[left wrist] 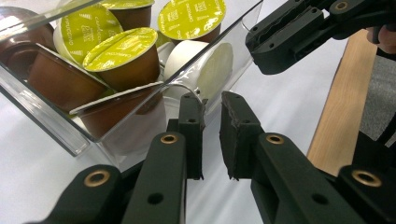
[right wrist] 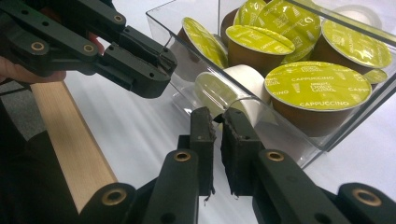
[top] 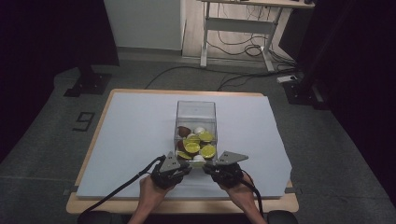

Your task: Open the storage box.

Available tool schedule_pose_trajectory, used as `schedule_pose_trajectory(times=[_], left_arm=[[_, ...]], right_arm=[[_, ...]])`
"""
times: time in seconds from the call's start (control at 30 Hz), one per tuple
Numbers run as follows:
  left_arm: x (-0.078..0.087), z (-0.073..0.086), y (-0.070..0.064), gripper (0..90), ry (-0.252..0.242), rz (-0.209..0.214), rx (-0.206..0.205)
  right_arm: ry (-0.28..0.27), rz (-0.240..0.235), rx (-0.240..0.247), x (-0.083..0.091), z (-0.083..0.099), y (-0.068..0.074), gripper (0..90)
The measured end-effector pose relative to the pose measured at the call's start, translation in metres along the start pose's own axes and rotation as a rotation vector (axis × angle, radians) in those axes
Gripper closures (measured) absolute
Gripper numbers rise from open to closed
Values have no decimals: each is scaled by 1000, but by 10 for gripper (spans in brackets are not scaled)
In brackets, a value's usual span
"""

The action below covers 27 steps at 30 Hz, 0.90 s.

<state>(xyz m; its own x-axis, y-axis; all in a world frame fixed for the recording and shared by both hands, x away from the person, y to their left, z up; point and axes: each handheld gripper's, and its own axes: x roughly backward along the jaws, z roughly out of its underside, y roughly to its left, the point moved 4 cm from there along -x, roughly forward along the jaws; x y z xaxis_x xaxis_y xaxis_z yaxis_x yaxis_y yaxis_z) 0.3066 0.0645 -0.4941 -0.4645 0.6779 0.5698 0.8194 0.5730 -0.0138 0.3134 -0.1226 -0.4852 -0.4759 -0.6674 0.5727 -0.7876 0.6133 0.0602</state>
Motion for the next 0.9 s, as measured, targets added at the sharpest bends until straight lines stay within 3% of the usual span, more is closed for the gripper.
schedule_pose_trajectory(times=[0.5, 0.77, 0.9], left_arm=[[8, 7, -13, 793, -10, 28, 2], [13, 10, -19, 787, 0, 13, -21], [12, 12, -18, 767, -3, 30, -27]], right_arm=[[1, -21, 5, 9, 7, 12, 821], [9, -39, 14, 11, 10, 19, 820], [18, -49, 8, 10, 11, 19, 800]])
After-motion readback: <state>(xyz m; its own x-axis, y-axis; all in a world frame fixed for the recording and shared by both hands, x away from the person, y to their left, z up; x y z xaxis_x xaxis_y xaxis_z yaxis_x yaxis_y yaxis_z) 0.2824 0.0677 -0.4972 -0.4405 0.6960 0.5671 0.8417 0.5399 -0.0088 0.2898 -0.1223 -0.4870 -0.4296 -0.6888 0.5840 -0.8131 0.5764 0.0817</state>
